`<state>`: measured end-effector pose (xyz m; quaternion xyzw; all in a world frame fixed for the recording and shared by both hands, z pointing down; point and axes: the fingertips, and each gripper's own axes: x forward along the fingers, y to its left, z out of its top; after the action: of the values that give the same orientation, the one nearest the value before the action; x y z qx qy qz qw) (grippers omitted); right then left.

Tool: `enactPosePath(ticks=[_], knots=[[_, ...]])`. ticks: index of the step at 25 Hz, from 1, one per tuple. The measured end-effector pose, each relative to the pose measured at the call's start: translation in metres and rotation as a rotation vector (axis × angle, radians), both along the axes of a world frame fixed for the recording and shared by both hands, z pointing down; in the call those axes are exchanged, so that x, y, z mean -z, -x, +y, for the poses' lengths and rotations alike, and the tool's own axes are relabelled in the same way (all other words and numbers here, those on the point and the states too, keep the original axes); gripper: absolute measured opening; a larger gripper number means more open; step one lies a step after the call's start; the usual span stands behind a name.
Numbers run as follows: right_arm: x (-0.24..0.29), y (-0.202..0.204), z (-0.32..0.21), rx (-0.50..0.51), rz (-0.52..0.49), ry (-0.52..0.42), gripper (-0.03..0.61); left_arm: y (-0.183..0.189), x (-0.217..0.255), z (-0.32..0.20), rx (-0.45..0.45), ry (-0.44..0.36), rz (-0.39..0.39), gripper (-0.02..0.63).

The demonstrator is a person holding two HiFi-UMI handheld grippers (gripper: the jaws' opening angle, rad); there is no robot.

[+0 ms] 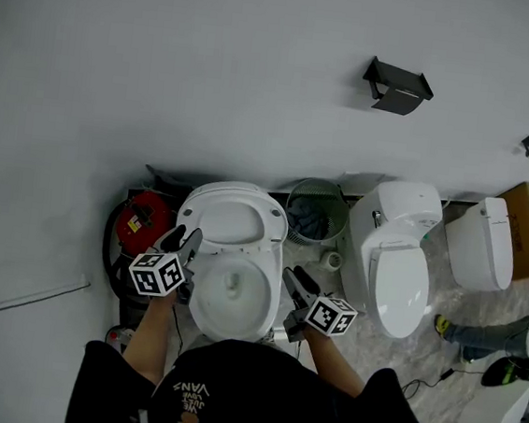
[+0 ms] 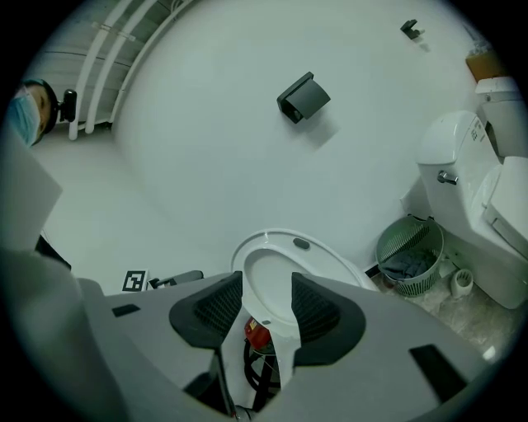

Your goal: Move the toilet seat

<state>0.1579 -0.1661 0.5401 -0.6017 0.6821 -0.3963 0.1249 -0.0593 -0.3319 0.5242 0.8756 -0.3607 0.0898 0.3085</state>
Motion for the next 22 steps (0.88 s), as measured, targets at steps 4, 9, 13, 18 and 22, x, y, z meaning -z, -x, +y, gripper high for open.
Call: enactPosePath(ticks=[4, 9, 13, 18, 22], knots=[[0.007, 0.001, -0.003, 0.033, 0.018, -0.016, 0.159, 0.014, 0.017, 0.009, 0.051, -0.055, -0.006, 0.146], [0.023, -0.002, -0.008, 0.071, 0.041, -0.071, 0.086, 0.028, 0.038, 0.023, 0.102, -0.130, -0.021, 0.049], [0.045, -0.001, -0.015, 0.105, 0.049, -0.136, 0.013, 0.033, 0.055, 0.038, 0.124, -0.179, -0.028, 0.008], [0.067, 0.003, -0.023, 0.154, 0.057, -0.203, 0.002, 0.030, 0.074, 0.061, 0.132, -0.224, -0.038, 0.008], [0.083, 0.009, -0.023, 0.211, 0.071, -0.243, 0.000, 0.030, 0.092, 0.082, 0.154, -0.267, -0.043, 0.008]])
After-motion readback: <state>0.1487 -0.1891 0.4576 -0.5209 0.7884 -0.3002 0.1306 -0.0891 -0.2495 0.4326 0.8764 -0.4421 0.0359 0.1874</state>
